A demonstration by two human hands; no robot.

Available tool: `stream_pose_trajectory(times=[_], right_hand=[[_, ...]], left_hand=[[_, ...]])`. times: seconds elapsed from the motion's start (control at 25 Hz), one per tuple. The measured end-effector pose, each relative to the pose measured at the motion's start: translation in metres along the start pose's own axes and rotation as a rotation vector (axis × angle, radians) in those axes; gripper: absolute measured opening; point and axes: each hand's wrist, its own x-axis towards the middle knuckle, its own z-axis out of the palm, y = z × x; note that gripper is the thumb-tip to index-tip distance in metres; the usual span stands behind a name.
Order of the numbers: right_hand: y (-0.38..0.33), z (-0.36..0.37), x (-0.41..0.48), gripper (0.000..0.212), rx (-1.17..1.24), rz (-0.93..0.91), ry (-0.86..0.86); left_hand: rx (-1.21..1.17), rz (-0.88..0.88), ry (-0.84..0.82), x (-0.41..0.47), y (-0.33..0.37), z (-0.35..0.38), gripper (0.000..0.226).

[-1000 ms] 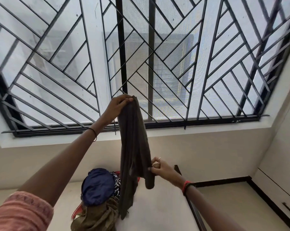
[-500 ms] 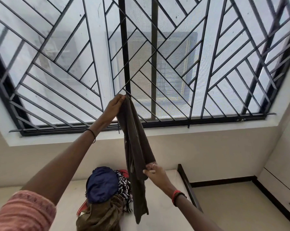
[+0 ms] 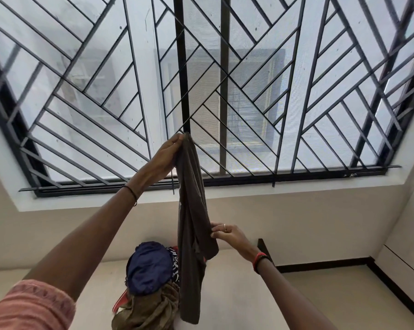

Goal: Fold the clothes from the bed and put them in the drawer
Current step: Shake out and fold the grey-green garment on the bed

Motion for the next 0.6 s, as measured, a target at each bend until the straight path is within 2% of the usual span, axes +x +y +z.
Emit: stream_pose_trajectory(times=[0.28, 0.36, 0.52, 0.6], right_hand=[[0.005, -0.01, 0.009, 0.008, 0.031, -0.048, 0.0], [0.004, -0.017, 0.009, 0.009, 0.017, -0.042, 0.019], [-0.002, -0.056, 0.008, 0.024, 0.048, -0.059, 0.095], [-0.013, -0.076, 0.007, 0.029, 0.099, -0.041, 0.058]], left_hand=[[-0.142, -0.023, 0.04, -0.006, 0.005, -0.014, 0.021], [-0.012, -0.034, 0.105, -0.004, 0.002, -0.024, 0.019], [0.441, -0.029, 0.37, -0.003, -0.014, -0.064, 0.021], [0.561, -0.015, 0.416, -0.005, -0.028, -0.08, 0.021]])
